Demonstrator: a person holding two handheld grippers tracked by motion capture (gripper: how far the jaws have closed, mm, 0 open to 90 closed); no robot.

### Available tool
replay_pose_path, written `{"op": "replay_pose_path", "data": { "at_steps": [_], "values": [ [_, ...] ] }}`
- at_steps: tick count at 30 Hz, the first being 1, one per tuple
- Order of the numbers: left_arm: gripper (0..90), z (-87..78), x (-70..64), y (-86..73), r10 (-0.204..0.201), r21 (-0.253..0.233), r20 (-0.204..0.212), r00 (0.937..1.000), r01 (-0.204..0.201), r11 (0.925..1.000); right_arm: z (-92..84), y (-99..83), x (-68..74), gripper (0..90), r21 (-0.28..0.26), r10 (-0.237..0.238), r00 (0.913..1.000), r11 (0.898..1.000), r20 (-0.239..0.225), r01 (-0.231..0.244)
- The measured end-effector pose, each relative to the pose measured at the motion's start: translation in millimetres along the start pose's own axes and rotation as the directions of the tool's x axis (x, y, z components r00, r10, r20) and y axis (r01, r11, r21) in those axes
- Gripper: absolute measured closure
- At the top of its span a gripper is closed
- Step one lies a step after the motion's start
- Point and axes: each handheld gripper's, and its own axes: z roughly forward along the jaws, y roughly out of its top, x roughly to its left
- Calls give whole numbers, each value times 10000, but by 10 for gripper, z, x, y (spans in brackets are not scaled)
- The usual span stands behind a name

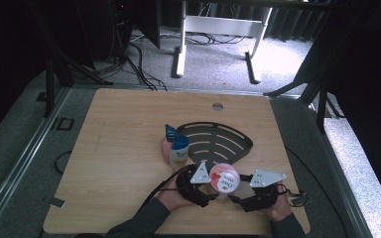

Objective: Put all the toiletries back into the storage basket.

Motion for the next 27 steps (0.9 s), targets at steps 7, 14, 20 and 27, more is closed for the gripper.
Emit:
{"op": "replay_pose_path", "data": {
  "at_steps": [7,14,20,27],
  "values": [
    [205,1,32,90,3,-134,-77,10000,-4,9999,-73,70,-52,215,-1,-220,9995,9998,205,220],
    [205,-10,81,173,22,-187,-160,9999,-25,9998,-119,134,-114,215,-24,-334,9990,9994,302,335],
    [205,-23,122,255,44,-187,-225,9997,-48,9998,-152,169,-174,215,-239,-298,9990,9992,330,306],
    [204,-22,178,321,-97,-154,-195,9998,94,9998,-192,244,-227,215,-179,-505,9976,9985,464,514]
  ]
}}
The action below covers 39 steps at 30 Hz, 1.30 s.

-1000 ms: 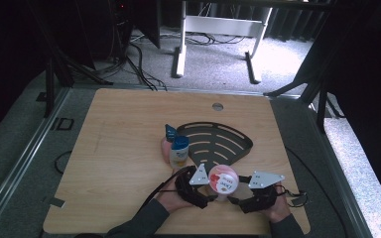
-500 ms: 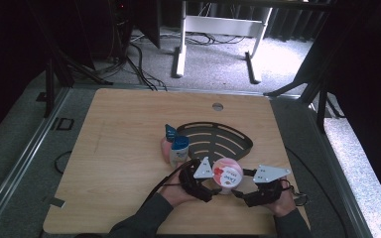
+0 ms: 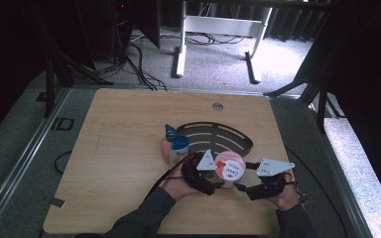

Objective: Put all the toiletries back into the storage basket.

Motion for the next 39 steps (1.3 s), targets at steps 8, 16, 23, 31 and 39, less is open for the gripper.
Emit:
{"op": "replay_pose_path", "data": {
  "at_steps": [8,16,23,31,39],
  "values": [
    [204,10,49,65,-91,69,-111,9999,92,9999,-8,56,-86,216,58,-106,9999,9999,-23,106],
    [205,71,78,141,-198,186,-270,9994,203,9996,-7,54,-193,216,105,-37,10000,9999,-77,38],
    [205,118,122,221,-107,270,-321,9994,116,9996,-33,54,-278,217,112,-6,10000,9999,-23,6],
    [205,156,178,267,-221,291,-570,9981,237,9993,-11,85,-385,217,214,19,10000,9998,-26,-19],
    [205,215,222,280,-294,404,-876,9957,330,9986,58,106,-502,217,476,-29,9998,9989,-214,40]
  ]
}}
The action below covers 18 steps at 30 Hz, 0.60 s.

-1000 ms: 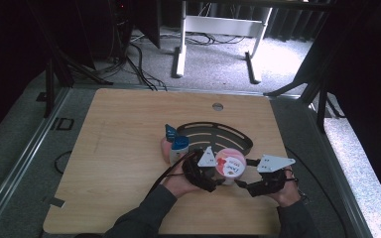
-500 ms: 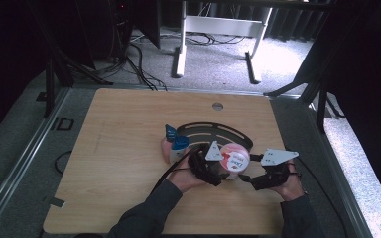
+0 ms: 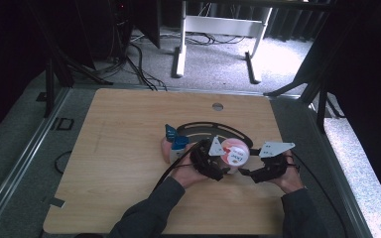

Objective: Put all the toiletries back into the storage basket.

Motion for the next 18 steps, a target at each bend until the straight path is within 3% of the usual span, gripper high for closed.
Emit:
{"op": "replay_pose_path", "data": {
  "at_steps": [18],
  "values": [
    [199,129,19,89,-192,-76,-482,9987,188,9998,17,-9,-183,217,140,176,9998,9997,-28,-175]
  ]
}}
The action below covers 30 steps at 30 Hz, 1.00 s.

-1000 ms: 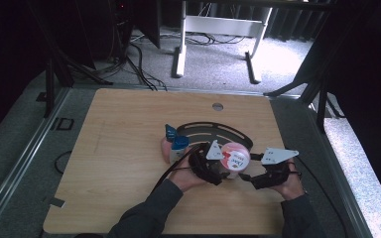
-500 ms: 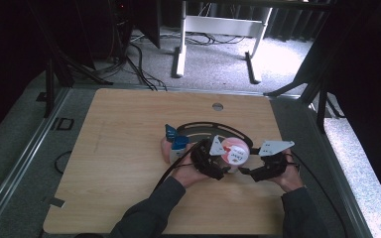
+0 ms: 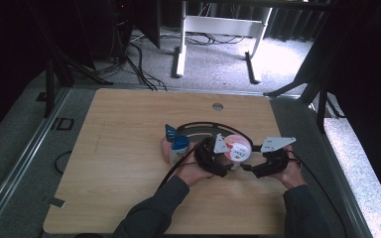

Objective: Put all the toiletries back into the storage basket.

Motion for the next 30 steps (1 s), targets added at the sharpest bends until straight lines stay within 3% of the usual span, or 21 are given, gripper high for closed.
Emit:
{"op": "replay_pose_path", "data": {
  "at_steps": [8,30],
  "values": [
    [200,104,28,47,-204,18,-194,9996,205,9998,17,-15,-91,216,73,133,9998,9999,149,-134],
    [200,271,139,121,-714,-262,-257,9971,707,9972,37,-3,-302,221,178,453,9985,9988,318,-459]
  ]
}}
